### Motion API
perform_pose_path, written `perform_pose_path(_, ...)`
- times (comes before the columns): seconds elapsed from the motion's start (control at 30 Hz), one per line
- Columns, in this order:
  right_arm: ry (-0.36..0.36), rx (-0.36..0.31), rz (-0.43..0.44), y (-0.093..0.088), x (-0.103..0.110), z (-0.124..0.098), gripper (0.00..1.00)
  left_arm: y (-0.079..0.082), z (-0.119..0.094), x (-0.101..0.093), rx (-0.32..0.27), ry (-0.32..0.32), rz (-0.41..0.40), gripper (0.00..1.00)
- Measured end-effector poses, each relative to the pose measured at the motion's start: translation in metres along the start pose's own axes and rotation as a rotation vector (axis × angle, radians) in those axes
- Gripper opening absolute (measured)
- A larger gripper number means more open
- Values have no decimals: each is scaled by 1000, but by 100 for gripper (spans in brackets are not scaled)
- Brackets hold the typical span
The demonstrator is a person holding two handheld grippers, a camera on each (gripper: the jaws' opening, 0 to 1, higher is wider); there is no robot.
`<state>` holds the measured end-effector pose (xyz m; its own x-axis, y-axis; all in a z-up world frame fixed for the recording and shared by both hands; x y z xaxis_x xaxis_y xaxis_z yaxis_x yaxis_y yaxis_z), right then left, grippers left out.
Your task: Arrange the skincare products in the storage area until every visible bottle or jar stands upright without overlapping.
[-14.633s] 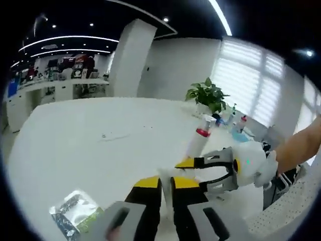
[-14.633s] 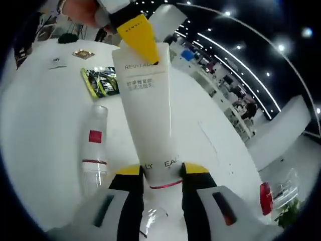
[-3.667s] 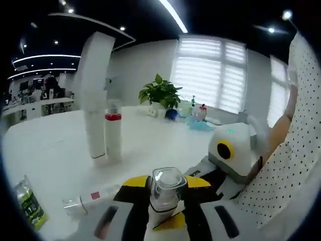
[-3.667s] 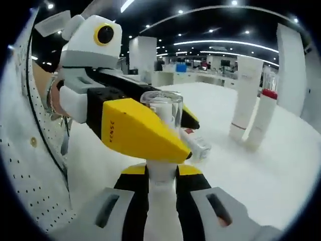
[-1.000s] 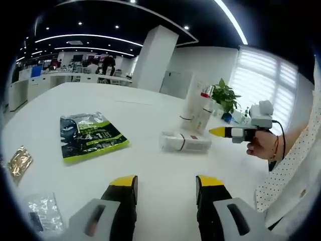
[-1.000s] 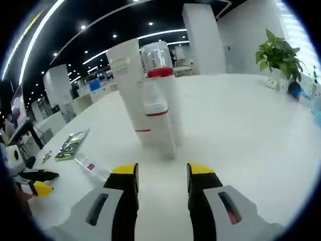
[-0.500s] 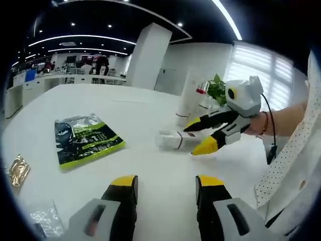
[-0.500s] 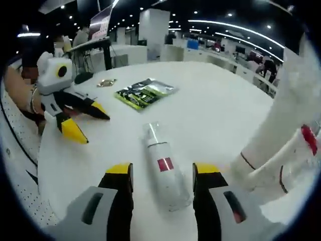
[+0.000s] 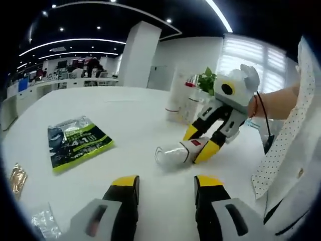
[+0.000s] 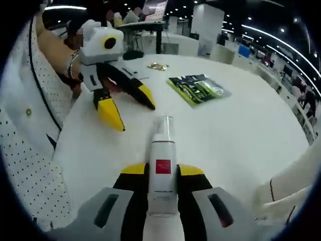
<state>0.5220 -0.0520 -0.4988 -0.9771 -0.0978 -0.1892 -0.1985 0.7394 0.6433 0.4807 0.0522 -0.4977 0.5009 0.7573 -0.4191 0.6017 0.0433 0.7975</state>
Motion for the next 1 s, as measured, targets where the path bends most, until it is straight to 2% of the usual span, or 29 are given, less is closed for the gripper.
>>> perform_pose_path(0.03, 3, 0, -14, 0, 1, 0, 20, 0, 1, 0, 0, 1, 5, 44)
perform_pose_path(0.07, 28, -10, -41, 3, 7, 0, 20, -2, 3, -7, 16, -40, 32, 44)
perform_pose_path(0.13, 42, -17, -67, 3, 10, 0, 20, -5, 4, -13, 38, -71, 51, 42)
perform_pose_path(0.3, 113, -29, -113, 6, 23, 0, 20, -10, 11, -18, 80, -116, 101, 34)
perform_pose_path(0.33, 163, -40, -122, 8, 32, 0, 20, -14, 12, -24, 105, -178, 114, 27)
perform_pose_path(0.37, 196, -50, -155, 12, 38, -1, 20, -18, 10, -28, 132, -220, 117, 26)
perform_pose_path(0.4, 180, -32, -154, 11, 38, -3, 20, -22, 8, -32, 164, -254, 118, 25)
perform_pose_path(0.43, 178, -39, -154, 13, 38, -2, 20, -17, 11, -31, 139, -258, 145, 25)
perform_pose_path(0.47, 197, -39, -149, 14, 43, -4, 20, -23, 8, -33, 191, -278, 126, 24)
perform_pose_path(0.5, 192, -48, -156, 14, 43, -5, 20, -22, 7, -31, 206, -283, 107, 23)
perform_pose_path(0.73, 156, -59, -155, 13, 48, -12, 19, -18, 8, -33, 231, -269, 100, 21)
perform_pose_path(1.0, 103, -80, -129, 10, 46, -23, 19, 10, 0, -49, 219, -295, 111, 21)
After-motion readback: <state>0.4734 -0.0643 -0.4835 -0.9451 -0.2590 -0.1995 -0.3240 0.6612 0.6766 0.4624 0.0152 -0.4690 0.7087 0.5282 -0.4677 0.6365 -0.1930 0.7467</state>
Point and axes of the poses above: the point that each gripper's makers call its tool centre point, and the gripper's own axes: z roughly forward along the fingers, x roughly to its left, y roughly out of its top, the point moved 3 cm from there along -z, roughly backward along the fingers, and after that the axes turned 9 degrees about -z, right-handed, at the moved point
